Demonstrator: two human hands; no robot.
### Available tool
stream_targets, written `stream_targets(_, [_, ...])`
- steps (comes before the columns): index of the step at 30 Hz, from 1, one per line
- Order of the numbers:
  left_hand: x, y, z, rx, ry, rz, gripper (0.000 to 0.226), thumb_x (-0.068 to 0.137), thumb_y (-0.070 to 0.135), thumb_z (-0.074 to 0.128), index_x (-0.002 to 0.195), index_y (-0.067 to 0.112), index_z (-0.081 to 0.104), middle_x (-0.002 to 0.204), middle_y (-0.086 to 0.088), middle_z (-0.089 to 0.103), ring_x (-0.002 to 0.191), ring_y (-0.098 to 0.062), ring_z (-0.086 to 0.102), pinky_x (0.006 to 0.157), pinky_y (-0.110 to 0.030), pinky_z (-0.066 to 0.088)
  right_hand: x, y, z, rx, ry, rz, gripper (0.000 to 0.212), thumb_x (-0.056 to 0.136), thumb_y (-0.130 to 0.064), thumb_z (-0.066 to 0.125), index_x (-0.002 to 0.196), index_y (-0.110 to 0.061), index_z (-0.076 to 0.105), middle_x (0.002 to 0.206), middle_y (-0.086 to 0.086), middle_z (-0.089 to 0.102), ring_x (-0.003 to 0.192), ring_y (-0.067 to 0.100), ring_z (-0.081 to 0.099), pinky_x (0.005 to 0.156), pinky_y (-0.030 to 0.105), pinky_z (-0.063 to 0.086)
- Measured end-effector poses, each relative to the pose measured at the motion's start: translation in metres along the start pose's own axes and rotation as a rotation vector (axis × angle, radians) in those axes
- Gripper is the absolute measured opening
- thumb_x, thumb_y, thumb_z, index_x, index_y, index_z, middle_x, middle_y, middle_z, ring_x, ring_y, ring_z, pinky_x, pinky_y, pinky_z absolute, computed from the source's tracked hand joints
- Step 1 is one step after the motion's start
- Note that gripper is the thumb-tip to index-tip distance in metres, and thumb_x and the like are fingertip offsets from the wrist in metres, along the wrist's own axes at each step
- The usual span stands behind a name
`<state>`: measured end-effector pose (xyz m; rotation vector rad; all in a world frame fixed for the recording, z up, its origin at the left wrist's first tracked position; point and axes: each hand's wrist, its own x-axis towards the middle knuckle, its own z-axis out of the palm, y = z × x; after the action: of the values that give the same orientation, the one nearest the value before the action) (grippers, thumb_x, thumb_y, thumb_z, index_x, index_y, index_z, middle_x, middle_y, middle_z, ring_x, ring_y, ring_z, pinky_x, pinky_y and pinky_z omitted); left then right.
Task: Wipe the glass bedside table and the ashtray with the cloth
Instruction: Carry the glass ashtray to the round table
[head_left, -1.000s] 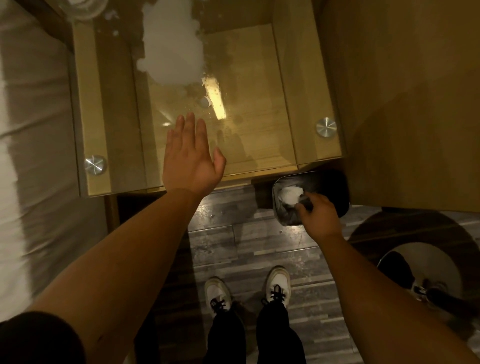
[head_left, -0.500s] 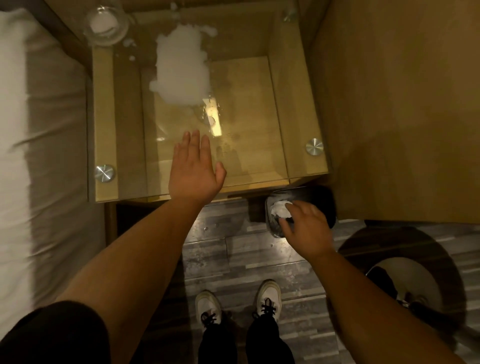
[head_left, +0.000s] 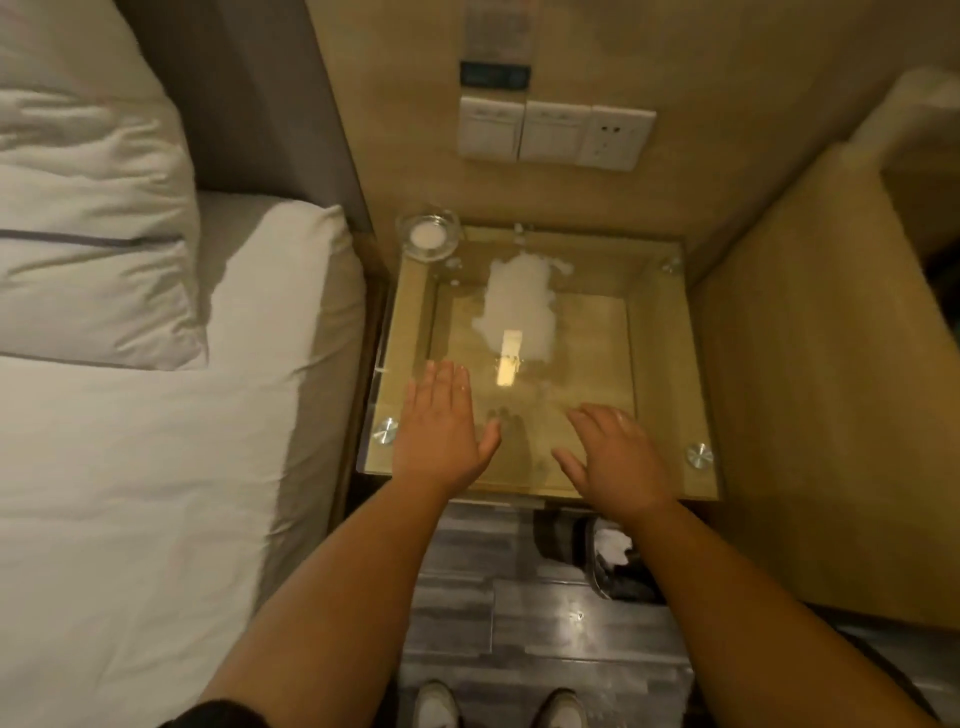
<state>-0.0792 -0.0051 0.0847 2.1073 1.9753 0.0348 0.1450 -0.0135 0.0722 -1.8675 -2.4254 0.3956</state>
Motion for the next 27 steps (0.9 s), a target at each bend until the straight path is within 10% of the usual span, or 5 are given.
stream_targets(27, [0.222, -0.131, 0.007, -0.189, 0.061, -0.117, 0.089, 0.091, 0.061, 0.044, 0.154, 0.008, 0.008, 0.161, -0.011, 0.014, 0.149, -0.023, 0.007, 0.121, -0.038, 0.006, 0.328, -0.043, 0.022, 0.084, -0.134, -0.128, 0.081, 0.087, -0.058, 0.055, 0.149, -0.015, 0.026, 0.151, 0.009, 0.037, 0.138, 0.028, 0.032, 0.113, 0.039, 0.025])
